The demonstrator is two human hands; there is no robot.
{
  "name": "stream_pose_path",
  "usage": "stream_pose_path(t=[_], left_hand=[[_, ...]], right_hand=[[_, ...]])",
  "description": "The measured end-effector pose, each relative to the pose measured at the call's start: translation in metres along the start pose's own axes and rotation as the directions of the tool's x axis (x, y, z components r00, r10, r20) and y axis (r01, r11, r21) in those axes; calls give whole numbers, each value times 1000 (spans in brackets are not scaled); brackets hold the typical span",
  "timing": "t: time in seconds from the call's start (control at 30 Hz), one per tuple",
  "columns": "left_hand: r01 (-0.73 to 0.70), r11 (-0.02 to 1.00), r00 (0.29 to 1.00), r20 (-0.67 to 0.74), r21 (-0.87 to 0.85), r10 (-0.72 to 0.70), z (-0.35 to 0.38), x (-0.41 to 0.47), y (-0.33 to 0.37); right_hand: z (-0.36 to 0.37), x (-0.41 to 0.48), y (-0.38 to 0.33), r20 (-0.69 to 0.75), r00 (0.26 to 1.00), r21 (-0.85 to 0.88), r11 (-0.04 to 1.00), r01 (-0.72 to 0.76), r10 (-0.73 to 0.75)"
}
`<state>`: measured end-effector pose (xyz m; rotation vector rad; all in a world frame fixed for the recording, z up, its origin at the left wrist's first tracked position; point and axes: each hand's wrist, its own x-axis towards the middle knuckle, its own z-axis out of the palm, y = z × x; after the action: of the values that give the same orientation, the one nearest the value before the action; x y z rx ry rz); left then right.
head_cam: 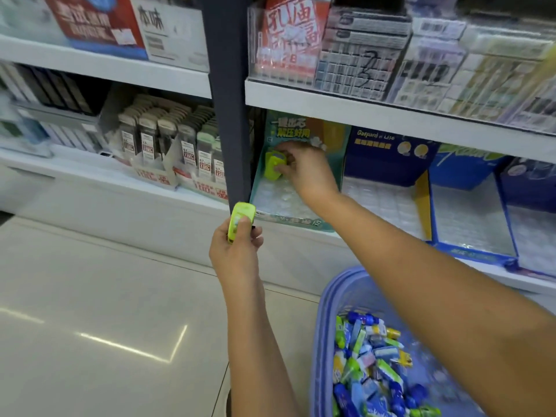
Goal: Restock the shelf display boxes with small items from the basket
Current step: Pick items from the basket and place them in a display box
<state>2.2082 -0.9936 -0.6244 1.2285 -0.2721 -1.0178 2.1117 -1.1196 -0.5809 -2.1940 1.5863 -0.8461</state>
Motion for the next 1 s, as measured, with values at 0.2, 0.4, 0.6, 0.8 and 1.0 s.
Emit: stream_pose_path(t=[0.2, 0.4, 0.6, 0.8, 1.0], left_hand=[[-4, 1000, 1000, 29, -7, 4, 2, 3, 0], [2, 1000, 996, 90, -10, -1, 3, 2, 3], [40, 997, 990, 139, -68, -31, 5, -1, 7], [57, 997, 982, 181, -52, -47, 8, -7, 13], [-6, 999, 987, 161, 38, -1, 9, -8, 15]], right_hand=[[7, 11, 8, 70, 995, -109, 991, 77, -70], [7, 12, 9, 111, 971, -281, 931, 233, -210], [14, 9, 13, 10, 965, -487, 841, 234, -262], [9, 3, 11, 128, 977, -605, 766, 215, -174], [-21, -54, -4, 212, 909, -114, 914, 388, -359]])
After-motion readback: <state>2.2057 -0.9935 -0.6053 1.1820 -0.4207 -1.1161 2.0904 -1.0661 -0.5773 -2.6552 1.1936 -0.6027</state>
